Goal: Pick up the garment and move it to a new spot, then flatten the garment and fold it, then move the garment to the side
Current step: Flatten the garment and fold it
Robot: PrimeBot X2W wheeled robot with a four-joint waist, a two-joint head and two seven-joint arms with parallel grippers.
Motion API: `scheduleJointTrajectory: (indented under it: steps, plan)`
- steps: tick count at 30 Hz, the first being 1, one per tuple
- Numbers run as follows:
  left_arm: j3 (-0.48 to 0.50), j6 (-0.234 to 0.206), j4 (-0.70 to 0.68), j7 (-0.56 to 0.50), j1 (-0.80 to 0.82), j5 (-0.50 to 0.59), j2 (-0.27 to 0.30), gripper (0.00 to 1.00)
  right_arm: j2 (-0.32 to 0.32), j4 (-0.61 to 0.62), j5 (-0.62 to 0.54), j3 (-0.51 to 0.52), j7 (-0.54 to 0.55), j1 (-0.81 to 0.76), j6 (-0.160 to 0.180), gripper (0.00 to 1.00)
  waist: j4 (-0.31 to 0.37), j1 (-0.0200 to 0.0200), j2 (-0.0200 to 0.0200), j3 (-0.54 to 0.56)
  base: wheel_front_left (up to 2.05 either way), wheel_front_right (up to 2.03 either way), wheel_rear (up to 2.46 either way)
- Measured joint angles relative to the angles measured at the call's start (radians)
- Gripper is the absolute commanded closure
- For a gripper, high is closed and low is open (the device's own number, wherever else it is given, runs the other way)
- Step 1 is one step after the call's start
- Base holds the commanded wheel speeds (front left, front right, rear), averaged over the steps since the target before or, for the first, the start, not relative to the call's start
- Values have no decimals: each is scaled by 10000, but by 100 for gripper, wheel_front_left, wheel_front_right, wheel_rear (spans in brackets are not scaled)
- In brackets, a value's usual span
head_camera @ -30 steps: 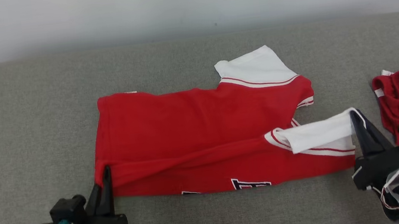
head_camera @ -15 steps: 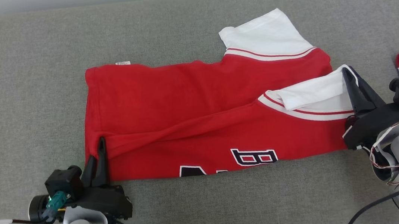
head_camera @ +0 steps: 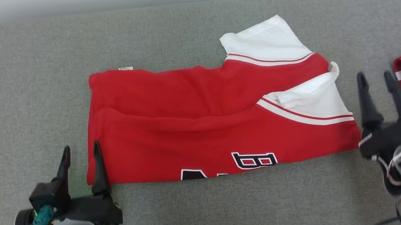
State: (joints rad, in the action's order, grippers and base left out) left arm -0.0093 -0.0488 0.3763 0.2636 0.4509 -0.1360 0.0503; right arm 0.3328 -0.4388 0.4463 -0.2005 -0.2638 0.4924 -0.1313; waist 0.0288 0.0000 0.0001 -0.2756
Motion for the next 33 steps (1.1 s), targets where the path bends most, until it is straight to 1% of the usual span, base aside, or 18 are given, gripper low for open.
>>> scheduleJointTrajectory:
  steps: [3,5,10,15,20,23,24,25,29,33]
  plan:
    - [15,-33,-138,0,-405,-40,-6,0,-102,270,-2,-35,0,-756,0,0,45,-1,0,195,0,0,0]
    - [-6,-48,-171,-2,-698,-71,0,0,-134,372,29,-270,-2,-1209,0,0,83,-1,0,337,0,0,0]
    - [-48,-73,-161,-2,-1312,-121,-4,0,-295,151,368,-759,0,-1974,0,0,211,-2,-1,624,0,0,0]
    - [-182,-67,-155,0,-1431,-132,-4,0,-435,-426,474,-681,0,-1985,0,0,216,-1,-1,656,0,0,0]
    - [-339,-56,-121,0,-1391,-142,-4,0,-558,-955,566,-685,-2,-1748,0,0,20,-1,0,568,0,0,0]
    - [-405,-52,-102,0,-1348,-150,-6,0,-571,-1417,585,-851,-2,-1679,0,0,-114,-1,0,525,0,0,0]
    - [-418,-52,-98,-2,-1335,-155,-4,0,-571,-1609,585,-940,-13,-1622,0,40,-153,-1,0,515,0,0,0]
    - [-426,-54,-100,-2,-1327,-171,-4,0,-558,-1707,604,-1001,-19,-1548,0,100,-188,-1,-1,509,0,0,0]
    - [-474,-46,-111,0,-1324,-207,-4,0,-512,-1831,683,-1158,-19,-1472,-2,100,-250,-1,-1,514,0,0,0]
    - [-502,203,13,-2,-1324,-357,-4,0,-257,-1707,644,-1062,-4,-1570,-2,100,-157,-1,-1,589,0,0,0]
